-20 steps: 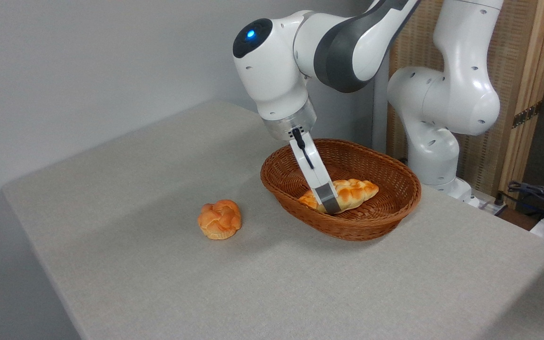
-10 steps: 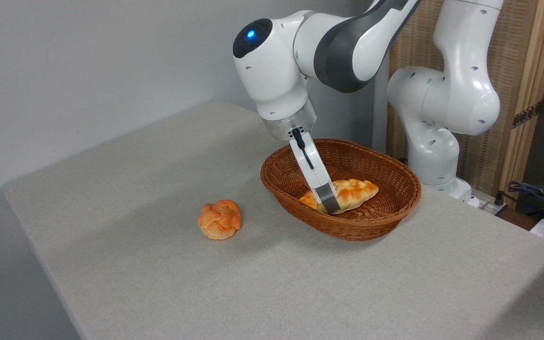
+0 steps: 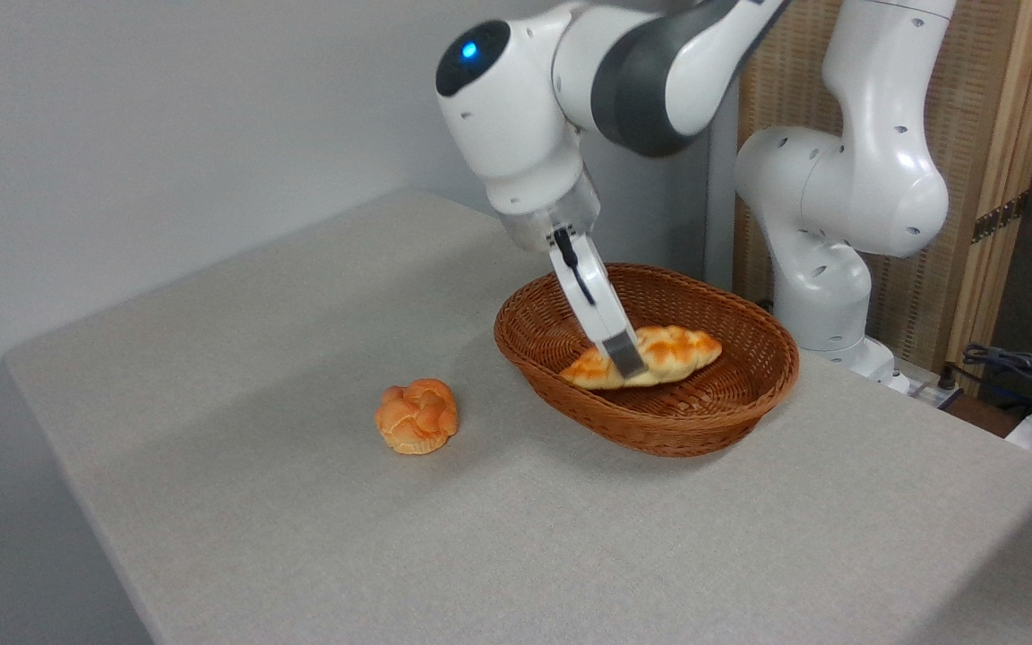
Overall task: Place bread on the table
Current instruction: 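Lift the braided roll out of the basket and carry it beside the bun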
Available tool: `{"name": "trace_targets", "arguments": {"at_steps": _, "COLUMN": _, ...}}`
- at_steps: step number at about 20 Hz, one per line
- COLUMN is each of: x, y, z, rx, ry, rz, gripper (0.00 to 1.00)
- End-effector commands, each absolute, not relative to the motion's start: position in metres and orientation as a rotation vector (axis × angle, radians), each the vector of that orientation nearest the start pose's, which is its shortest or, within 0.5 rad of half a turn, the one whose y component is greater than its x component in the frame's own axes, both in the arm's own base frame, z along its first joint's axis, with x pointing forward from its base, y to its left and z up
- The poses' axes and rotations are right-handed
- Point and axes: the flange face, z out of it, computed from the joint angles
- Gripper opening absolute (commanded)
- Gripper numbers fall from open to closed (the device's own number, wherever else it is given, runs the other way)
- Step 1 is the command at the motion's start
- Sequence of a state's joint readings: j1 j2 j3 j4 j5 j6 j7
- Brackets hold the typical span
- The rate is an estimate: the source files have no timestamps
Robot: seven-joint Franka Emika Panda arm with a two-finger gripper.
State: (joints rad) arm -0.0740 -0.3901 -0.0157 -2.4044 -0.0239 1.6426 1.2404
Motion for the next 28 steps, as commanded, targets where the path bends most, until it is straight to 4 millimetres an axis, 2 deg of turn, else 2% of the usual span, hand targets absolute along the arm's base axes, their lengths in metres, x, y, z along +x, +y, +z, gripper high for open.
{"name": "trace_targets", "arguments": {"at_steps": 1, "x": 0.38, "y": -0.039, "z": 0.472, "rx": -2.587, "ry": 2.107, "rz": 0.535, "gripper": 0.48}}
{"name": "trace_targets", "arguments": {"at_steps": 6, "x": 0.393, "y": -0.041, "z": 0.52, "rx": -2.605, "ry": 2.099, "rz": 0.355, "gripper": 0.49}}
{"name": "trace_targets", "arguments": {"at_steps": 9, "x": 0.408, "y": -0.038, "z": 0.534, "rx": -2.611, "ry": 2.065, "rz": 0.199, "gripper": 0.49}}
{"name": "trace_targets", "arguments": {"at_steps": 14, "x": 0.443, "y": -0.033, "z": 0.54, "rx": -2.578, "ry": 1.971, "rz": -0.057, "gripper": 0.49}}
{"name": "trace_targets", "arguments": {"at_steps": 17, "x": 0.471, "y": -0.014, "z": 0.537, "rx": -2.609, "ry": 1.908, "rz": -0.126, "gripper": 0.49}}
{"name": "trace_targets", "arguments": {"at_steps": 21, "x": 0.504, "y": -0.011, "z": 0.52, "rx": -2.613, "ry": 1.876, "rz": -0.152, "gripper": 0.49}}
{"name": "trace_targets", "arguments": {"at_steps": 24, "x": 0.527, "y": -0.014, "z": 0.507, "rx": -2.644, "ry": 1.867, "rz": -0.17, "gripper": 0.55}}
{"name": "trace_targets", "arguments": {"at_steps": 25, "x": 0.533, "y": -0.015, "z": 0.502, "rx": -2.647, "ry": 1.871, "rz": -0.159, "gripper": 0.61}}
{"name": "trace_targets", "arguments": {"at_steps": 26, "x": 0.536, "y": -0.015, "z": 0.495, "rx": -2.652, "ry": 1.875, "rz": -0.142, "gripper": 0.83}}
{"name": "trace_targets", "arguments": {"at_steps": 27, "x": 0.538, "y": -0.018, "z": 0.486, "rx": -2.651, "ry": 1.889, "rz": -0.119, "gripper": 0.94}}
{"name": "trace_targets", "arguments": {"at_steps": 28, "x": 0.541, "y": -0.022, "z": 0.477, "rx": -2.649, "ry": 1.903, "rz": -0.094, "gripper": 0.99}}
